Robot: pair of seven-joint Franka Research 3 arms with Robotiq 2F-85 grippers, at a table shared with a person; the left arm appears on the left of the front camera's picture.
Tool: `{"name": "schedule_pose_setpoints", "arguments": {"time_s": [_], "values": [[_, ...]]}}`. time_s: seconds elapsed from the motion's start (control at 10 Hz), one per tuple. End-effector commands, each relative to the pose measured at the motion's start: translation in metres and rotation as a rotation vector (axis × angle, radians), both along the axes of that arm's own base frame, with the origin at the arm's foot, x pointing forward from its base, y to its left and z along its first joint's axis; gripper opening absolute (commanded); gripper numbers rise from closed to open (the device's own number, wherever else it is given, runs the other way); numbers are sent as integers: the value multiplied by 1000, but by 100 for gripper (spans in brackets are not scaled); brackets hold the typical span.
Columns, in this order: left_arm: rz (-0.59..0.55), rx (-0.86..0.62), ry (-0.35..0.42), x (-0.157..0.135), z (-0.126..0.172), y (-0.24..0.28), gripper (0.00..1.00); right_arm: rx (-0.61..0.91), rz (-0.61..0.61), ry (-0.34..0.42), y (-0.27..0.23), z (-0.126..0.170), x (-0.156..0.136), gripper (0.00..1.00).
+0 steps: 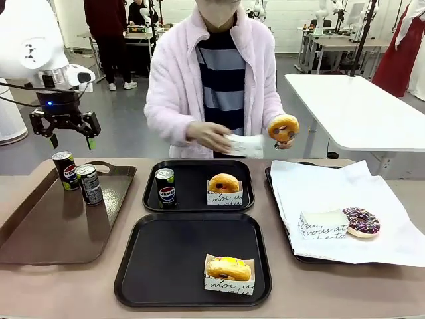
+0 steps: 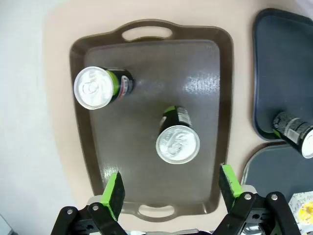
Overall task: Set up donuts and drinks on trays.
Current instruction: Pick up one Pepsi coke from the Handle tray and place it on the Flat Tray without a Pepsi coke.
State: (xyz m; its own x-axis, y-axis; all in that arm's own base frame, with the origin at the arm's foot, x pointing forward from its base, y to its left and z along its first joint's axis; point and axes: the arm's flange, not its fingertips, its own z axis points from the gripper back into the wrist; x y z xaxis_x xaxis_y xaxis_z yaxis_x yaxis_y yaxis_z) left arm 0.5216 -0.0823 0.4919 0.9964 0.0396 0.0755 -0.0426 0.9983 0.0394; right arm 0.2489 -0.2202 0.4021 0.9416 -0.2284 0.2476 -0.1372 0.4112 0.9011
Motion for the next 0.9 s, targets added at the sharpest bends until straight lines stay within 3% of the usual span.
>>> {"name": "schedule_pose_setpoints", "arguments": {"time_s": [0.0,0.6,0.8], "values": [[-17,11,-26,-9,0,6,100,8,-2,-11,-1,0,0,100],[-1,2,-5,-4,2,2,100,8,-2,-11,-1,0,0,100],[-34,-59,-7,-9,-22,4,100,8,-2,-11,-1,0,0,100]]}}
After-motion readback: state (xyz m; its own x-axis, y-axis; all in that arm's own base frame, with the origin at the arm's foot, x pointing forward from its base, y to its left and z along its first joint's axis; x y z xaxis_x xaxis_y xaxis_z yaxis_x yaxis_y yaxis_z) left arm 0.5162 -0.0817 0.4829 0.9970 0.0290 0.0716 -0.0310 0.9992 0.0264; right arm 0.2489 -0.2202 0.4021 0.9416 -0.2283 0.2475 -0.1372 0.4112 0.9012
